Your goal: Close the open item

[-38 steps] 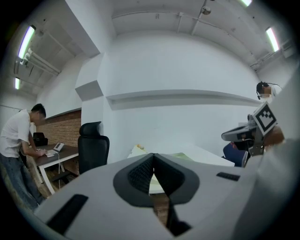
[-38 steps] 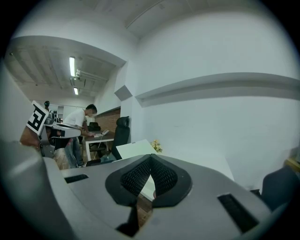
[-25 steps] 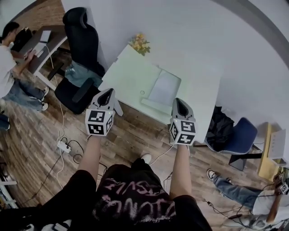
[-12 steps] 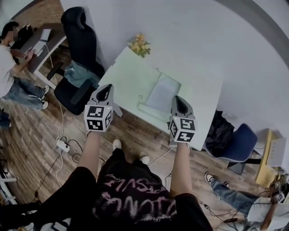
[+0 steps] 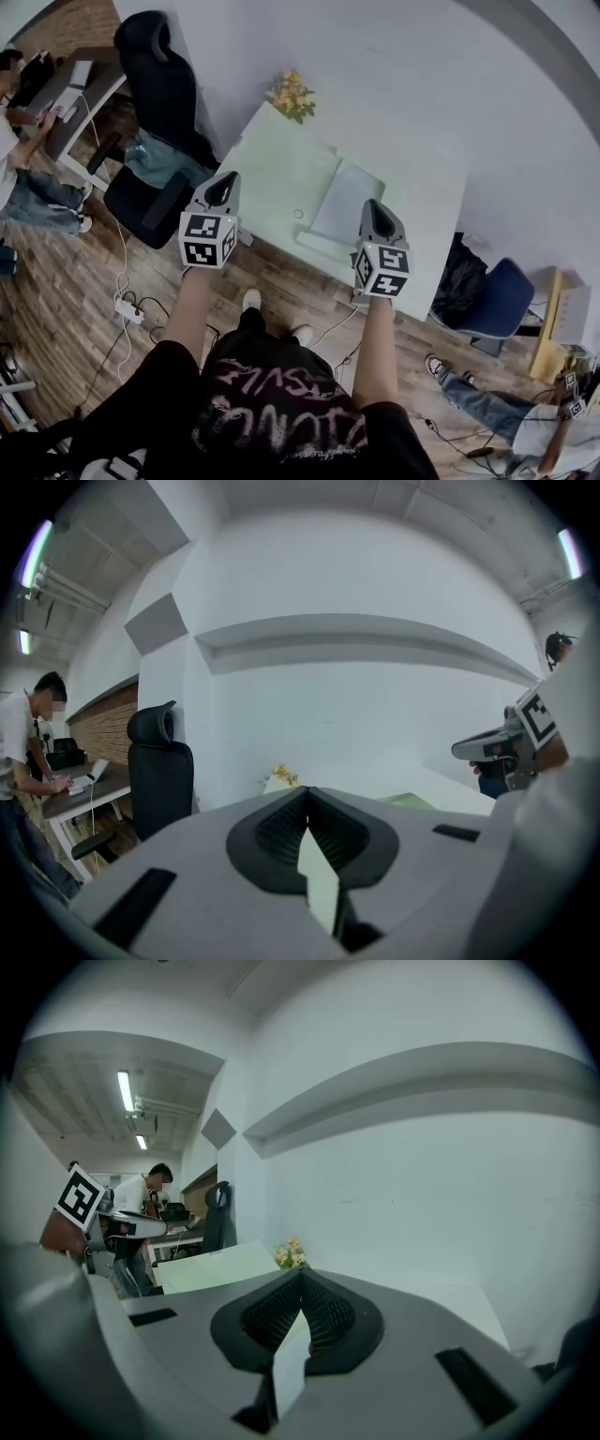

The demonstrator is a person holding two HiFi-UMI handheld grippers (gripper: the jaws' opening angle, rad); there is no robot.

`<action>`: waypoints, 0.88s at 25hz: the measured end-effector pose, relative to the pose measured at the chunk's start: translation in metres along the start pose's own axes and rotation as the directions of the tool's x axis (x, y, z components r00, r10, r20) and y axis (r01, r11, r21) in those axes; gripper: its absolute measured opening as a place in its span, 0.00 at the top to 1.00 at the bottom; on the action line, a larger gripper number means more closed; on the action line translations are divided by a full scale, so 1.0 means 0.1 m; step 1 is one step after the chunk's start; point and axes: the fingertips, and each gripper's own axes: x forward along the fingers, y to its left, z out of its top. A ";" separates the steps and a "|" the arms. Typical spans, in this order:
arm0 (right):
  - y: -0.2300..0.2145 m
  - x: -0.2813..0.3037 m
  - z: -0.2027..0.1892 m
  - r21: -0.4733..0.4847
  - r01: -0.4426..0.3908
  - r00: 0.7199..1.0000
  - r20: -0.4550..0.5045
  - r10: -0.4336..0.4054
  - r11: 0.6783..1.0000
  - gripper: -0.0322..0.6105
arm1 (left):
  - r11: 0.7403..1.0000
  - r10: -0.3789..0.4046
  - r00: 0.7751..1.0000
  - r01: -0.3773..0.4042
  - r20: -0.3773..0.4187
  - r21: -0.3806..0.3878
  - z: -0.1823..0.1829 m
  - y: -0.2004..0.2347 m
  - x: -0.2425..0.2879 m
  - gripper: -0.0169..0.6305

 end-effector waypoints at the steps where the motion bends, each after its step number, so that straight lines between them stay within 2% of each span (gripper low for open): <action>1: 0.02 0.05 0.00 0.002 0.000 1.000 -0.004 0.000 1.000 0.93 | 1.000 -0.004 1.000 0.004 -0.005 -0.002 -0.02 0.03 0.04 0.97; 14: 0.28 0.51 -0.16 0.029 -0.005 0.998 -0.055 0.006 1.000 0.93 | 1.000 -0.015 0.995 0.015 -0.095 -0.004 -0.32 0.48 0.31 0.97; 22: 0.38 0.64 -0.22 0.029 -0.002 0.997 -0.075 0.004 1.000 0.93 | 0.999 -0.037 0.988 0.036 -0.149 -0.013 -0.48 0.63 0.42 0.80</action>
